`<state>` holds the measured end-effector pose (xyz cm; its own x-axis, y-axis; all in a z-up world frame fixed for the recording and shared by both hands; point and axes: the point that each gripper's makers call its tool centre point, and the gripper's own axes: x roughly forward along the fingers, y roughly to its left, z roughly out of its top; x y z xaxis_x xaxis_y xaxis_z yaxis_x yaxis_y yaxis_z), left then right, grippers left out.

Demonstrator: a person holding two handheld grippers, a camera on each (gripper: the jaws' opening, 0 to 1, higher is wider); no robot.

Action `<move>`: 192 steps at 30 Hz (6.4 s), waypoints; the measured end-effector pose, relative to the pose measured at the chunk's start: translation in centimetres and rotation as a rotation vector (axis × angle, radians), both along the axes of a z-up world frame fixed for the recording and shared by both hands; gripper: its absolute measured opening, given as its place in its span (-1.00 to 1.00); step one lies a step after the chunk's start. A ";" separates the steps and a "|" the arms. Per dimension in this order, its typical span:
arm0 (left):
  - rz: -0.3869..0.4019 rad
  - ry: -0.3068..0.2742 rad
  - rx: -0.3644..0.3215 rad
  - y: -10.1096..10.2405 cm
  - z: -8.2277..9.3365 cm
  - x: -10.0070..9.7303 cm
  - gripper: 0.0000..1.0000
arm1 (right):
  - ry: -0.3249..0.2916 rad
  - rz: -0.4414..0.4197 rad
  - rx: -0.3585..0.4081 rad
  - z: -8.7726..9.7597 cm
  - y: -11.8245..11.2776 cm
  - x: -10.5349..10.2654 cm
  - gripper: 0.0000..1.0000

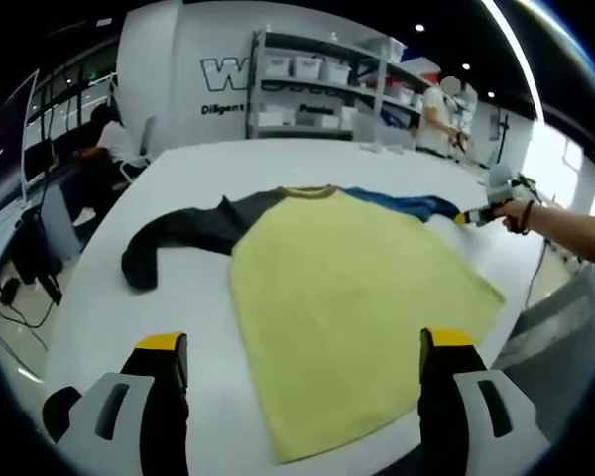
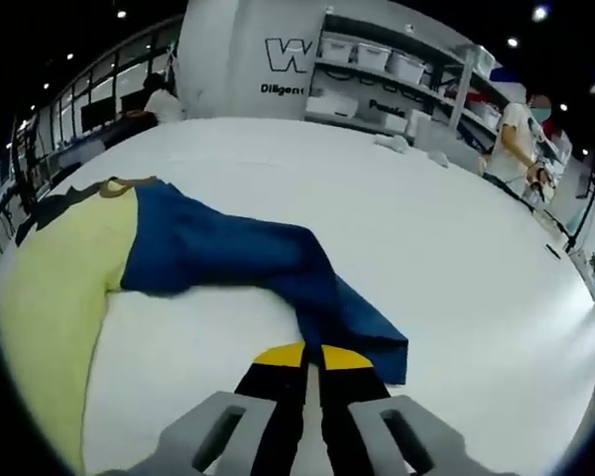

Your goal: Fold the garment on the visible template until the final outline fits inside the template.

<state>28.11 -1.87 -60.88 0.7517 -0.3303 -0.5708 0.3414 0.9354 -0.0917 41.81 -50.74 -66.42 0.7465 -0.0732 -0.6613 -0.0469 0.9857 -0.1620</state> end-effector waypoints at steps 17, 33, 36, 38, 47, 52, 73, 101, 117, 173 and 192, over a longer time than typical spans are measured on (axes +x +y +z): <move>-0.035 -0.007 -0.005 -0.7 0.1 -0.1 0.88 | 0.112 0.096 -0.107 1.7 -5.4 -2.5 -1.00; -0.061 -0.003 0.000 -1.1 0.0 -0.3 0.86 | 0.139 0.220 -0.135 2.0 -9.0 -2.1 -1.00; -0.063 -0.002 0.000 -1.2 -0.1 -0.3 0.86 | 0.139 0.206 -0.118 2.3 -9.7 -1.8 -1.00; -0.065 0.000 0.003 -1.2 -0.1 -0.3 0.86 | 0.131 0.184 -0.088 2.4 -9.9 -1.7 -1.00; -0.064 0.001 0.005 -1.2 -0.1 -0.3 0.86 | 0.094 -0.009 0.017 2.1 -12.5 -1.7 -1.00; -0.064 0.002 0.006 -1.2 -0.2 -0.3 0.86 | 0.016 -0.157 0.239 2.8 -11.9 -2.0 -0.58; -0.074 0.010 0.034 -1.1 -0.5 -0.5 0.84 | 0.036 -0.273 0.317 -0.2 -7.6 -4.4 -0.32; -0.071 0.002 0.034 -1.1 -0.2 -0.5 0.83 | 0.128 -0.171 0.059 0.0 -11.4 -3.0 -1.00; -0.074 0.010 0.046 -1.1 -0.3 -0.7 0.84 | 0.182 -0.202 0.090 -1.1 -13.0 -3.1 -1.00; -0.070 0.007 0.057 -0.7 -0.5 -0.2 0.85 | -0.004 -0.302 0.164 0.7 -14.8 1.1 -1.00; -0.078 -0.009 0.058 -0.8 -0.2 -0.2 0.88 | 0.093 -0.332 0.308 3.1 -13.2 2.2 -1.00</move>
